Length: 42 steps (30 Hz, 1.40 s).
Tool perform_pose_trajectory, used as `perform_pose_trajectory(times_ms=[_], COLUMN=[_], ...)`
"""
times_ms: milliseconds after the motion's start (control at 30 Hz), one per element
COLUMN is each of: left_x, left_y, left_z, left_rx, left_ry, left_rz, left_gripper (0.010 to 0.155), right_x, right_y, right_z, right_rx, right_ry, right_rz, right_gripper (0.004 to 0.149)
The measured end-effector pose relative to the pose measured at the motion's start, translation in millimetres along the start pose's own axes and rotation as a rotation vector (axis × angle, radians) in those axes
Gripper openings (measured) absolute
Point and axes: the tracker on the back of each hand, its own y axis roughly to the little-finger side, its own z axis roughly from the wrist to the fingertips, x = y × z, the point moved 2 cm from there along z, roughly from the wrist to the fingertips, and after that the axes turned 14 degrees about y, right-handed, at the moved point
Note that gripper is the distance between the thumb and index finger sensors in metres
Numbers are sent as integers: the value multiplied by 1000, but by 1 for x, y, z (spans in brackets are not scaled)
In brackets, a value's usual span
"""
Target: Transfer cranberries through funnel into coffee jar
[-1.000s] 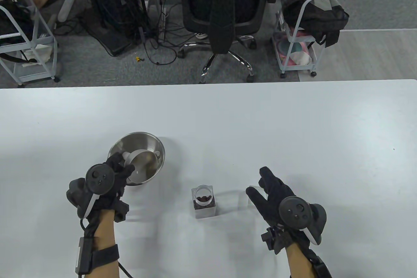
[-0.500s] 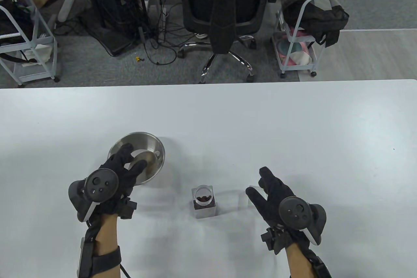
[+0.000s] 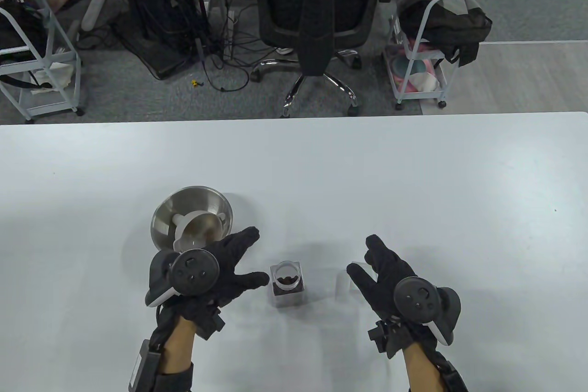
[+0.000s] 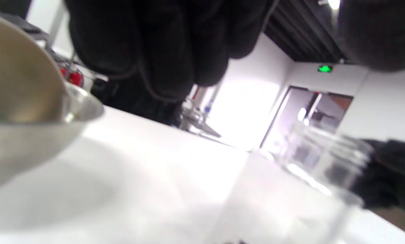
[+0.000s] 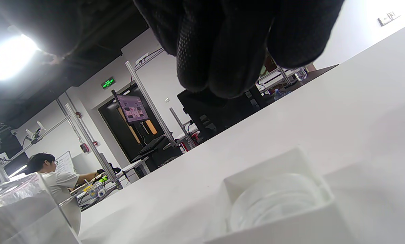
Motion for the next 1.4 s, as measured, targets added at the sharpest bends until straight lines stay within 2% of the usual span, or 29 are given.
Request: perform_pose_trajectory(times_ms=[200,333,467,633,767,900,1200,1333,1400], left_x=[27,40,49,50,51,54,59,60,60], left_y=[-16,-19,-20,-22,-22,-21,-21,-19,-18], left_z=[18,25,31,33,33,34,34,34,34], left_rx=[49,63,47,54,58,53,46,45,43], left_ry=[128,133,134,139,147,149,138,138,139], left_rz=[62,56,67,60,52,65,90,73,68], left_gripper=[112,114,109,98,97,98,98,99,99], right_x=[-1,-4,-15,-32,-49,-64,-75,-74,-69], right_y=[-1,-3,-4,-10,-9,-2,2,-1,-5], right_z=[0,1,1,-1,-3,-5,-1,2,4], right_rx=[9,47,113,195,226,216,206,226,226], right_ry=[-14,-41,-146,-297,-446,-565,-566,-489,-450], right_rz=[-4,-49,-143,-282,-406,-443,-457,-493,-414], right_gripper=[78,81,85,93,101,103,91,86,85])
